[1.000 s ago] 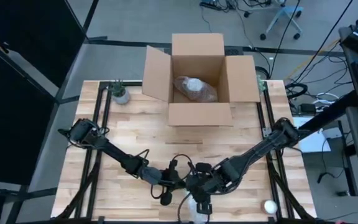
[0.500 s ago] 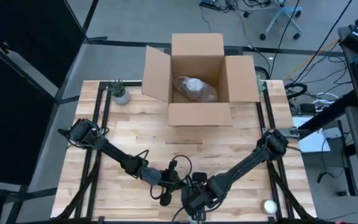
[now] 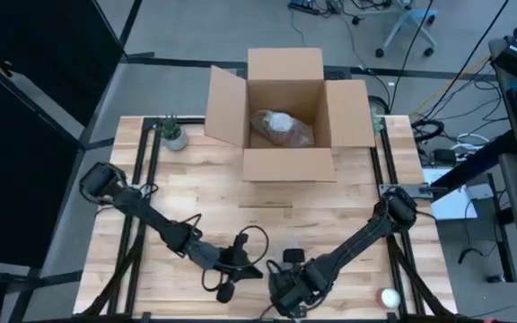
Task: Wrap mug
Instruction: Put the wrapped orange patterned mug into the cardboard box
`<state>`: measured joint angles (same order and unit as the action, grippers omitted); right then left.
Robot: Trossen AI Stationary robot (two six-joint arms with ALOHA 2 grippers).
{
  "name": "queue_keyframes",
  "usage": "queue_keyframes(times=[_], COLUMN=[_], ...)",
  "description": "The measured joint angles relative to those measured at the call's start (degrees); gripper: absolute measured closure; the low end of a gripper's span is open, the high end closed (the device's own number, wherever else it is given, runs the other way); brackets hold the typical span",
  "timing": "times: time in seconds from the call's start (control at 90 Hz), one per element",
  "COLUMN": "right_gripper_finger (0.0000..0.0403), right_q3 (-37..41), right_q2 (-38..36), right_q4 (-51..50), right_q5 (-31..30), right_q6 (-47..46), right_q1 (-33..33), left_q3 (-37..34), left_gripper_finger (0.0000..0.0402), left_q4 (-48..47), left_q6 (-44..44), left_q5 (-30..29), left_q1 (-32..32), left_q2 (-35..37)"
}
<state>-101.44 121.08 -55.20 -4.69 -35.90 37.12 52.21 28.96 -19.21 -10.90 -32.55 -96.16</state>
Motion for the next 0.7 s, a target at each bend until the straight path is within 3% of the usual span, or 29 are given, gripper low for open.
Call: queue_keyframes(times=[0.244, 0.489, 0.7], right_gripper_finger=[0.0396, 0.0396, 0.0396], right_q3=[-0.3, -0.6, -0.7], right_q2=[-10.9, -24.0, -32.7], right_q4=[1.5, 8.9, 20.5], right_q5=[-6.1, -21.8, -23.4], right_q6=[6.1, 19.6, 35.3], right_q1=[2.6, 1.6, -3.6], left_q3=[0.1, 0.2, 0.2], left_gripper_finger=[0.0391, 0.0391, 0.0391], left_q4=[-9.9, -16.9, -18.3], left_q6=[0.0, 0.0, 0.0], left_q5=[0.0, -0.1, -0.2], left_q1=[-3.4, -5.9, -6.3], left_q2=[8.5, 14.4, 16.7])
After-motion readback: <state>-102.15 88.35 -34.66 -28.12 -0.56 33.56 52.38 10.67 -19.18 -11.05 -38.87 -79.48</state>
